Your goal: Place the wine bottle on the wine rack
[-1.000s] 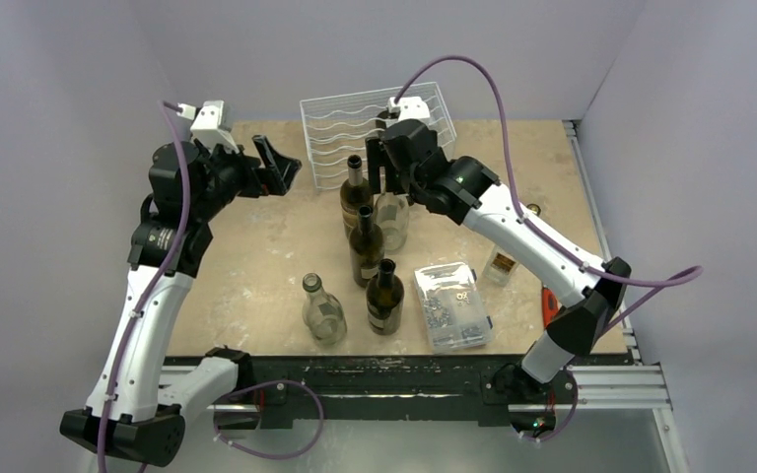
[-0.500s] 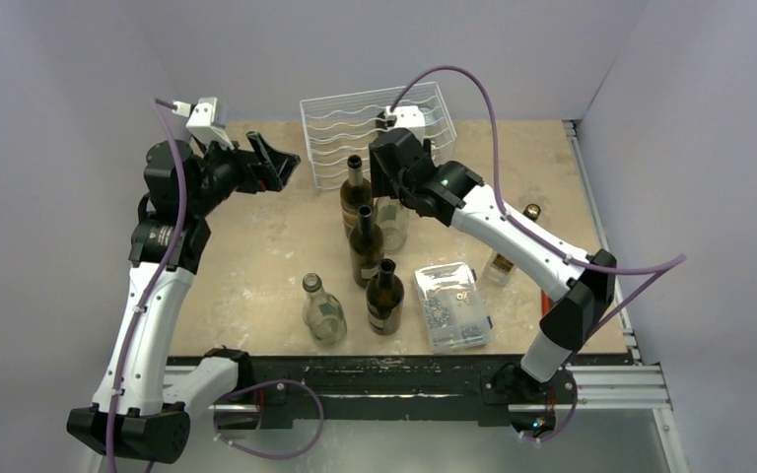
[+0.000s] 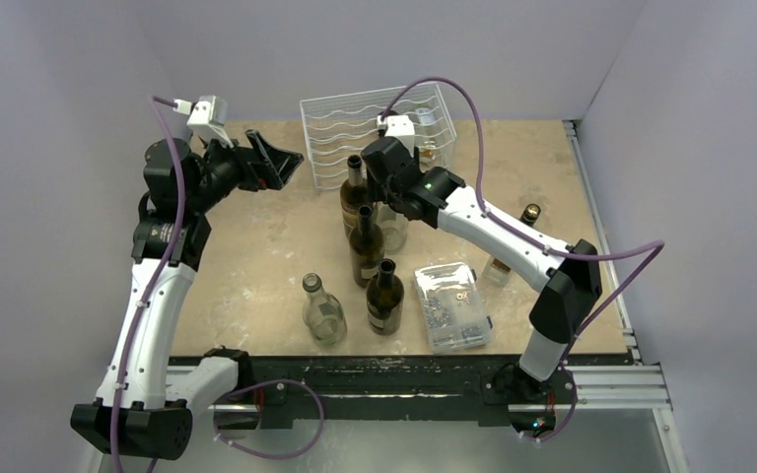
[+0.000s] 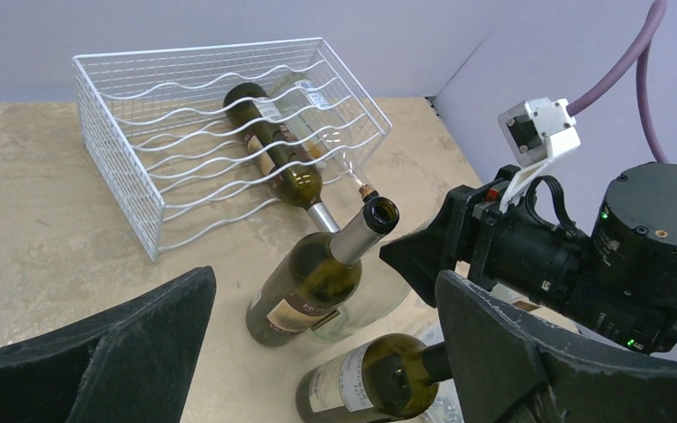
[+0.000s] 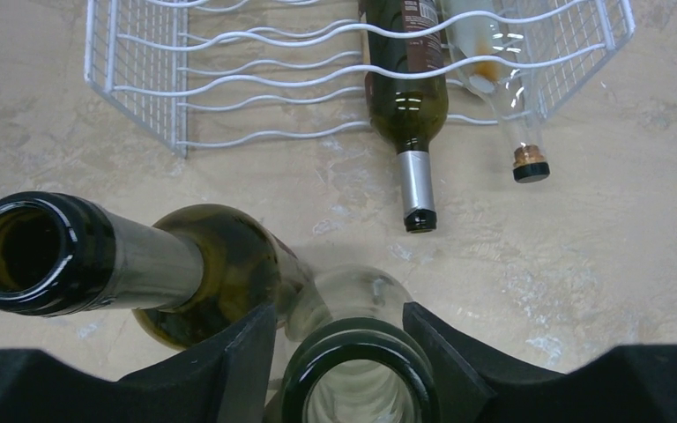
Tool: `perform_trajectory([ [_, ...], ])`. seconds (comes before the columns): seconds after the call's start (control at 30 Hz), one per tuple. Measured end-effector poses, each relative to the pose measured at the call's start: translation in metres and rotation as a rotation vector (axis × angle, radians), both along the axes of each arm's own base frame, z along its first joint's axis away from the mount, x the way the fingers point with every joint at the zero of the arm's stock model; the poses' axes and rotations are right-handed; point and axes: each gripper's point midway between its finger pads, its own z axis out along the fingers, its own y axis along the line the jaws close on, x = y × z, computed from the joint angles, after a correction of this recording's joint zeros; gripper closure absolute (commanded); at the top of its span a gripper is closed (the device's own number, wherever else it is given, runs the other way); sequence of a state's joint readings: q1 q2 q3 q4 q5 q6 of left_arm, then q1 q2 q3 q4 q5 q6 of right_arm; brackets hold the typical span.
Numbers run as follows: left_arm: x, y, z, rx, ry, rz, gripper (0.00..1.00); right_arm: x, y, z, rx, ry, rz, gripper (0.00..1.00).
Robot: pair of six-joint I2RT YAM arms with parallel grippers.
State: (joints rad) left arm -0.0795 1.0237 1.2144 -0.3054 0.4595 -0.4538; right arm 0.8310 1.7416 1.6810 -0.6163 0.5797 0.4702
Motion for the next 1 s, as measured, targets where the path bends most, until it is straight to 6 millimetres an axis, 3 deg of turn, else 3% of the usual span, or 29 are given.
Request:
perform_trajectory([
  [0.6, 0.009, -0.001, -0.009, -0.034, 0.048, -0.019, 0.05, -0.005, -0.009, 0.0, 0.021, -0.028, -0.003, 1.0],
  [0.83, 0.014, 0.002, -0.01, -0.05, 0.056, -0.013, 0.05, -0.006, -0.022, 0.0, 0.05, -0.003, -0.015, 1.0],
  [1.0, 0.014, 0.003, -0.01, -0.05, 0.055, -0.012, 0.06, -0.001, -0.045, 0.002, 0.134, 0.028, -0.063, 1.0],
])
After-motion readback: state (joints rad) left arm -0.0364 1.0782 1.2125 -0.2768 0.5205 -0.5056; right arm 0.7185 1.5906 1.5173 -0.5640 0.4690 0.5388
